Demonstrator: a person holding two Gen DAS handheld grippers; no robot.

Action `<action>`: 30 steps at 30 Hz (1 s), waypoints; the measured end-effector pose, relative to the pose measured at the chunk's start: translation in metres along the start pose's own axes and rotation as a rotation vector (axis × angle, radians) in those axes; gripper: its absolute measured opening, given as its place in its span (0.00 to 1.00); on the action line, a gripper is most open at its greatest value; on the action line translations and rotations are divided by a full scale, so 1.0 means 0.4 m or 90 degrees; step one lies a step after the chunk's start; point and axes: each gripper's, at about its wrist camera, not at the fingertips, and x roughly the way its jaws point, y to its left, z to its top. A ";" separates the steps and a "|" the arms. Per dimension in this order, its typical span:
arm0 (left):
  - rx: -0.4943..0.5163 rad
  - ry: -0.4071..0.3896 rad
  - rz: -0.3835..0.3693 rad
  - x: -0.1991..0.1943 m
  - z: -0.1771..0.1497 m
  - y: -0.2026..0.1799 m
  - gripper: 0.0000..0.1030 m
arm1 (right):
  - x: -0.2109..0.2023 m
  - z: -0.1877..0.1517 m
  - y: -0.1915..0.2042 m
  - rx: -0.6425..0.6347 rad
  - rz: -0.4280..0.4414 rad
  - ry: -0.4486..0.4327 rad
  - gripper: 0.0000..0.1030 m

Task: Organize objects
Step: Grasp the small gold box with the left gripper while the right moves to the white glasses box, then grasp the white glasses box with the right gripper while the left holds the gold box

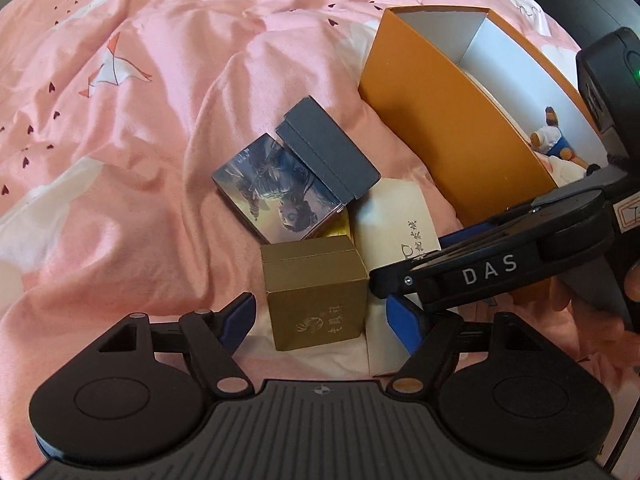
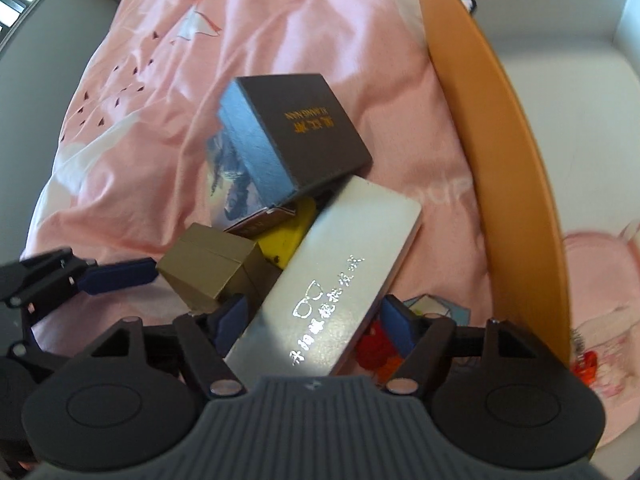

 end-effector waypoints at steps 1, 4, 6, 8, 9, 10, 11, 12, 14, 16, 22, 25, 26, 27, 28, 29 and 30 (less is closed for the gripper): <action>-0.003 0.001 -0.001 0.005 0.002 -0.001 0.85 | 0.004 0.002 -0.002 0.004 -0.001 0.000 0.73; -0.010 0.008 0.011 0.022 0.004 -0.004 0.85 | 0.013 0.006 -0.005 0.009 -0.006 0.004 0.72; -0.015 0.010 0.021 0.032 0.003 -0.006 0.85 | 0.021 0.008 -0.006 0.007 -0.011 0.009 0.72; -0.025 0.015 0.029 0.040 0.003 -0.004 0.85 | 0.029 0.008 -0.009 0.009 -0.012 0.012 0.72; -0.030 0.017 0.033 0.043 0.003 -0.002 0.85 | 0.033 0.008 -0.010 0.010 -0.013 0.013 0.72; -0.035 0.018 0.035 0.047 0.004 0.000 0.84 | 0.035 0.008 -0.012 0.012 -0.014 0.014 0.72; -0.043 0.021 0.038 0.051 0.005 0.003 0.83 | 0.037 0.008 -0.012 0.012 -0.015 0.014 0.72; -0.048 0.024 0.039 0.055 0.005 0.006 0.83 | 0.038 0.007 -0.013 0.011 -0.016 0.014 0.72; -0.052 0.027 0.041 0.059 0.005 0.008 0.83 | 0.038 0.006 -0.015 0.009 -0.018 0.013 0.71; -0.057 0.029 0.047 0.065 0.008 0.009 0.79 | 0.036 0.003 -0.017 0.005 -0.018 0.011 0.71; -0.071 0.024 0.043 0.055 0.004 0.009 0.66 | 0.013 -0.007 -0.026 -0.005 -0.003 0.009 0.68; -0.078 0.016 0.044 0.024 -0.002 0.009 0.66 | -0.017 -0.013 -0.032 -0.001 0.005 -0.005 0.50; -0.072 0.012 0.046 0.011 -0.003 0.006 0.66 | -0.033 -0.013 -0.032 -0.006 0.003 -0.017 0.45; -0.066 0.012 0.047 0.000 -0.003 0.003 0.66 | -0.048 -0.013 -0.033 -0.010 0.003 -0.027 0.36; -0.064 0.014 0.048 -0.011 -0.004 0.001 0.66 | -0.059 -0.011 -0.036 -0.013 0.002 -0.030 0.25; -0.062 0.013 0.048 -0.020 -0.004 -0.001 0.66 | -0.065 -0.009 -0.042 -0.013 -0.001 -0.030 0.18; -0.062 0.013 0.050 -0.026 -0.004 -0.004 0.66 | -0.063 -0.004 -0.044 -0.011 -0.003 -0.027 0.14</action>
